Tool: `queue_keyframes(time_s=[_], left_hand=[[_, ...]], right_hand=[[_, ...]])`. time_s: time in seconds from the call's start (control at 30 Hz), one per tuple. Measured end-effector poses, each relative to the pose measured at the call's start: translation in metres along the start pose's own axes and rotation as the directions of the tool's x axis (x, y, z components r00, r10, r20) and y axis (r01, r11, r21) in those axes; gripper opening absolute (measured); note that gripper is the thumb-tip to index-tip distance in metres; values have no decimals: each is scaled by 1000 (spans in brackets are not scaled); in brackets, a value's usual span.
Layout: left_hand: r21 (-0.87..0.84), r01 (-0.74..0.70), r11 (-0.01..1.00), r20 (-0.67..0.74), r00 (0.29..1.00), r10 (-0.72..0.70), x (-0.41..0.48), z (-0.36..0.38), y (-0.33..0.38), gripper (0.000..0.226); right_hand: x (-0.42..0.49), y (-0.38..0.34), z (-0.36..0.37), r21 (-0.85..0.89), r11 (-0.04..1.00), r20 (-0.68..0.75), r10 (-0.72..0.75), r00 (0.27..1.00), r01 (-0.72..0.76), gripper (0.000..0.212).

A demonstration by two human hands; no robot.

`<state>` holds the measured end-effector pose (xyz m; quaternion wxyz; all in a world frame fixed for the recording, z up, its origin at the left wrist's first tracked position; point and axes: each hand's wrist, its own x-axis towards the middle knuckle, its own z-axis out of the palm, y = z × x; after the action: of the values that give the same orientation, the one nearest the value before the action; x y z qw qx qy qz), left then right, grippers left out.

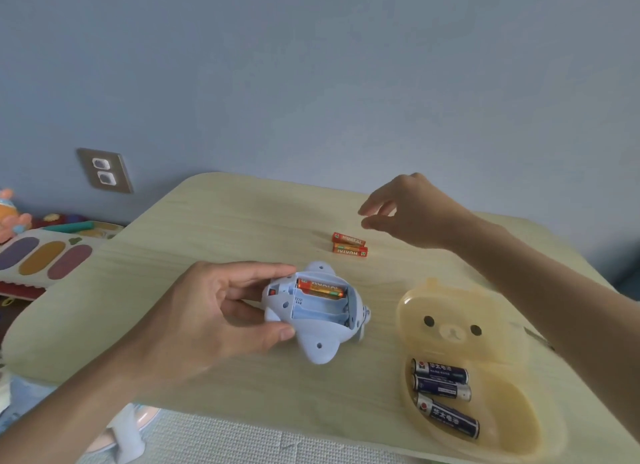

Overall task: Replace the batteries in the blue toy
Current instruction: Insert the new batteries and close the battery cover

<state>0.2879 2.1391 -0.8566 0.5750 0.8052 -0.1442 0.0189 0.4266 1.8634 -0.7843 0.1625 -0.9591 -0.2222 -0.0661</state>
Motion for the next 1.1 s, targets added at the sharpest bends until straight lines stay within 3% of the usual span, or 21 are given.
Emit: queue_keyframes(time_s=[0.37, 0.6, 0.73, 0.83, 0.97, 1.1], left_hand=[[-32, 13, 999, 11, 1000, -13, 1, 1, -3, 64], [0, 12, 1000, 20, 1000, -12, 0, 0, -3, 64], [8, 12, 1000, 15, 1000, -12, 0, 1, 2, 63], [2, 23, 1000, 19, 1000, -23, -1, 1, 4, 62], [20, 28, 999, 24, 999, -29, -1, 0, 4, 63], [41, 11, 999, 43, 999, -13, 0, -2, 6, 65]], right_hand=[[33, -1, 32, 24, 1000, 153, -17, 988, 14, 18], [30, -1, 17, -41, 999, 123, -21, 992, 26, 34], [-7, -16, -18, 58, 997, -56, -47, 997, 51, 21], [-55, -36, -37, 228, 969, -136, -64, 989, 94, 16], [-103, -60, -30, 569, 821, -95, 12, 995, 44, 13], [-115, -65, -5, 628, 778, -31, -16, 999, 32, 16]])
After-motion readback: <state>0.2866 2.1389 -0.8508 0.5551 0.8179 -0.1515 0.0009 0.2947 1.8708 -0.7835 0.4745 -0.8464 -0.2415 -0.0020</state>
